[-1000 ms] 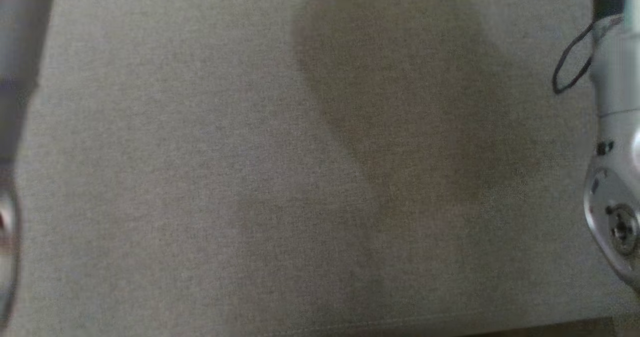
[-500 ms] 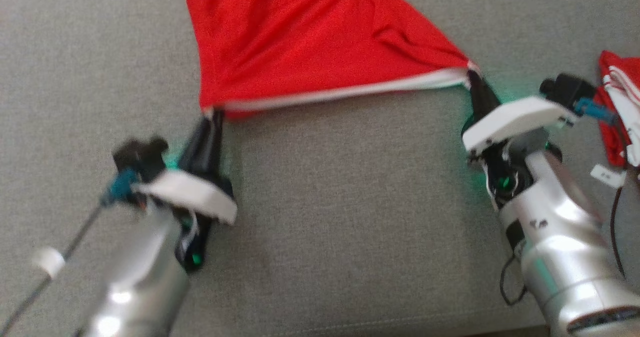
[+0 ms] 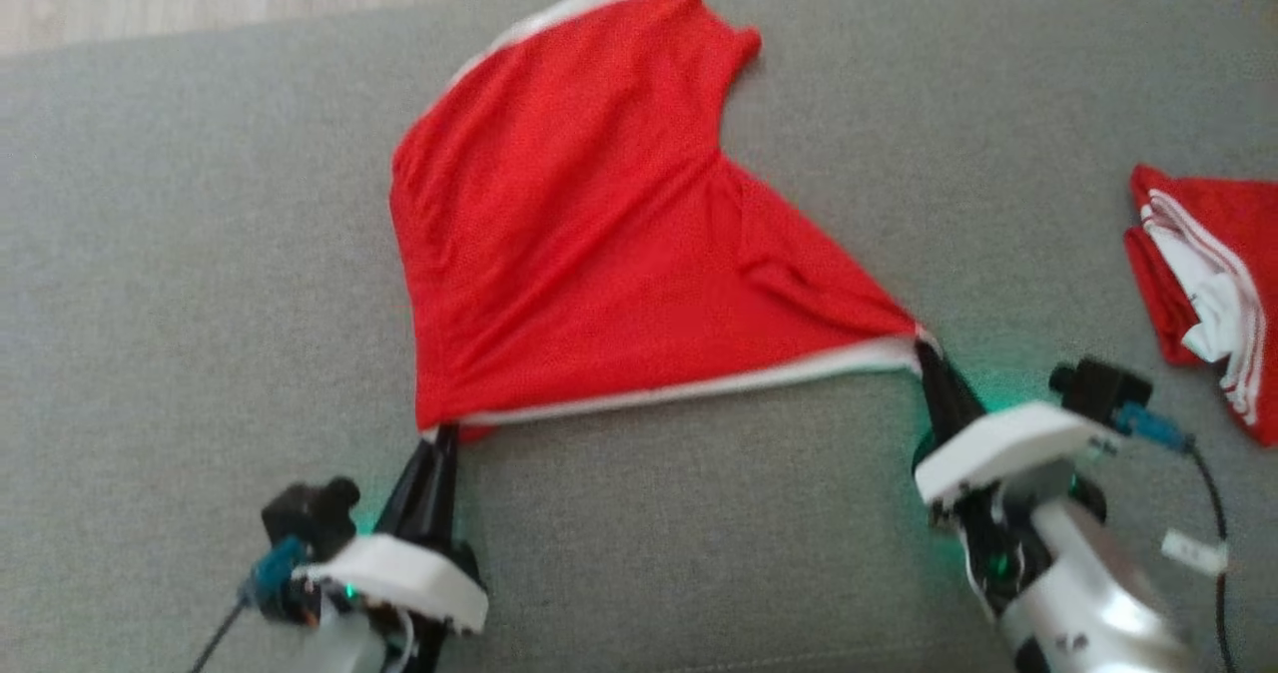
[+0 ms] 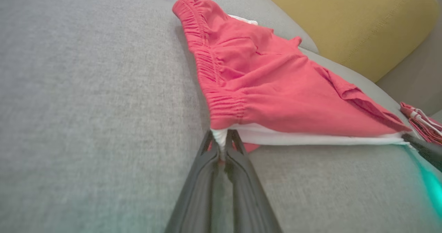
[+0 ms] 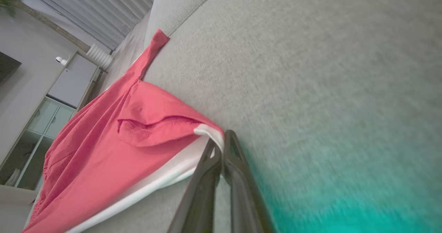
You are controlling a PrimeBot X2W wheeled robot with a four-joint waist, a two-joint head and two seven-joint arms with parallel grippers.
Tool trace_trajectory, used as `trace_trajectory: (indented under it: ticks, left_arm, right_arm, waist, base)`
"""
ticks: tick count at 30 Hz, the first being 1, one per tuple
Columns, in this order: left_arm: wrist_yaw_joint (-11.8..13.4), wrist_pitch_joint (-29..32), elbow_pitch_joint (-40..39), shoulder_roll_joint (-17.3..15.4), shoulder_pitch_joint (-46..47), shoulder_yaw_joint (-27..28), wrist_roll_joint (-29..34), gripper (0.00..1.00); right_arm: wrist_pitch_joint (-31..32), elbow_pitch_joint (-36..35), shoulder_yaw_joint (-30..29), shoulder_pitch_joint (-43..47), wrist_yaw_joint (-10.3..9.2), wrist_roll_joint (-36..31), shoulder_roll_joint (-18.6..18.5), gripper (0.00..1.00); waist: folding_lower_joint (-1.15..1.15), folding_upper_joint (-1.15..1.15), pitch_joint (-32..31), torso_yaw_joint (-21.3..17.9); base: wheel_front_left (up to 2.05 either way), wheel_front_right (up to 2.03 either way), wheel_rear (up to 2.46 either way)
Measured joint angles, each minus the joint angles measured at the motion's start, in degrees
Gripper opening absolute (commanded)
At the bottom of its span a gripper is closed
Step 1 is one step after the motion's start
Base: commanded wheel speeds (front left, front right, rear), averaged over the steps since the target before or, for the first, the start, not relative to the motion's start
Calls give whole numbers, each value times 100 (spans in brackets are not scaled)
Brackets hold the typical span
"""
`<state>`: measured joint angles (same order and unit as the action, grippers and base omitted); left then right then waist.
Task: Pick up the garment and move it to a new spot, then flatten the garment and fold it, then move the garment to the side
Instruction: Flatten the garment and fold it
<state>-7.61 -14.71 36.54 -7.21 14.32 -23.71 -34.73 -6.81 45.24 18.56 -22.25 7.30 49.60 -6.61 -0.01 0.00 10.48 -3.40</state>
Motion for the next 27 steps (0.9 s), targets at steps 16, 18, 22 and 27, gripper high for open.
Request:
trace_trajectory:
  ticks: [16,18,22,27]
  left_arm:
    - [-1,2,-506,115,-1243,70,118,0]
    - [1,2,-638,108,-1236,-30,58,0]
    - [1,2,-858,45,-1167,-256,-113,0]
    - [1,2,-1004,-92,-489,-428,-167,0]
  right_arm:
    - [-175,-509,105,1367,1,424,-133,0]
    - [-187,-689,35,1451,1,522,-145,0]
    - [-181,-968,-121,1410,1,667,-182,0]
    - [27,-1050,-178,688,0,445,-301,0]
  waist:
    - [0,0,-925,-21]
    - [0,0,-923,22]
    - [1,0,-810,100]
    - [2,0,-534,234]
  base:
    - [0,0,0]
    - [0,0,0]
    - [0,0,0]
    - [0,0,0]
